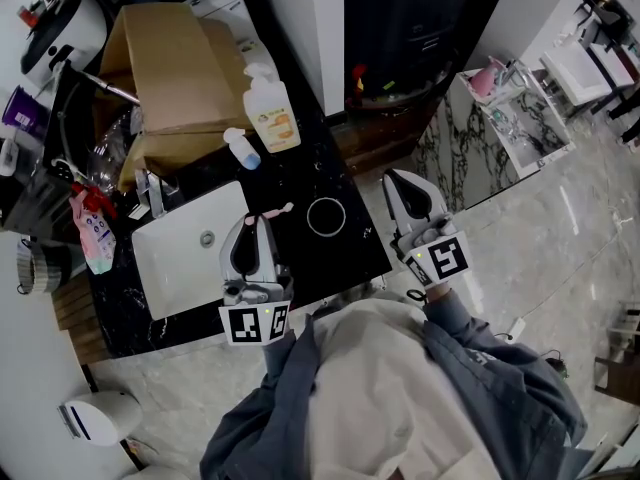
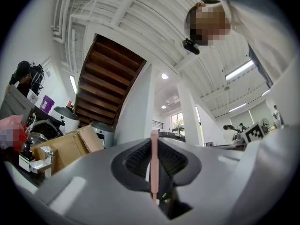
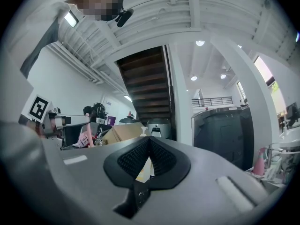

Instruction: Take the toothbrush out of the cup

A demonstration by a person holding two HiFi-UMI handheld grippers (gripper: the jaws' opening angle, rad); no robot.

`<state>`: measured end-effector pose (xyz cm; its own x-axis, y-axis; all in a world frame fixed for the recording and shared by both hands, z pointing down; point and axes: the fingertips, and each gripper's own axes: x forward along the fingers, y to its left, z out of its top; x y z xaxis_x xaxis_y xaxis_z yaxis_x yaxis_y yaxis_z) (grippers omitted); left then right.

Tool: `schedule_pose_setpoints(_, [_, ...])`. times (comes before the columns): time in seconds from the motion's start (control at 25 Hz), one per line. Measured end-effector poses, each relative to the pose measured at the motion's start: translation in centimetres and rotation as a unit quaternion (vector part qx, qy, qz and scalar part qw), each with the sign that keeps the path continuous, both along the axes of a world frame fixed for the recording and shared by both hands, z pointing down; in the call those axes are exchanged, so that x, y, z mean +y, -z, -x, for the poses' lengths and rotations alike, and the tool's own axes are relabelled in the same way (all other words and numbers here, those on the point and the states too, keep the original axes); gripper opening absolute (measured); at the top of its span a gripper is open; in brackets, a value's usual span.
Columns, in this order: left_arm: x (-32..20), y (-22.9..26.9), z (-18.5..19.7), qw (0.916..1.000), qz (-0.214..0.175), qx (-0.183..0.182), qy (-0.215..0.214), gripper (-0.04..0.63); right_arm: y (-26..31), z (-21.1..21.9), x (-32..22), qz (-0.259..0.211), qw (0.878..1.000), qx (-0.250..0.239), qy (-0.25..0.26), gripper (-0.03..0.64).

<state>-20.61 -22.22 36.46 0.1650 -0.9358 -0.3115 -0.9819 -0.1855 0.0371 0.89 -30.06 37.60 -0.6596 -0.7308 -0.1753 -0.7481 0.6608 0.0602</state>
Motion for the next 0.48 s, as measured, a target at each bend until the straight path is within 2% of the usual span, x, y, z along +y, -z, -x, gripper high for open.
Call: schedule_pose_setpoints(0.48, [-0.03,-0.41,-0.10,0.9999,0.006,-0.009,0.005,0.100,0.18,-0.83,-0.07,-0.004,1.000,-0.001,-0.010,0.005])
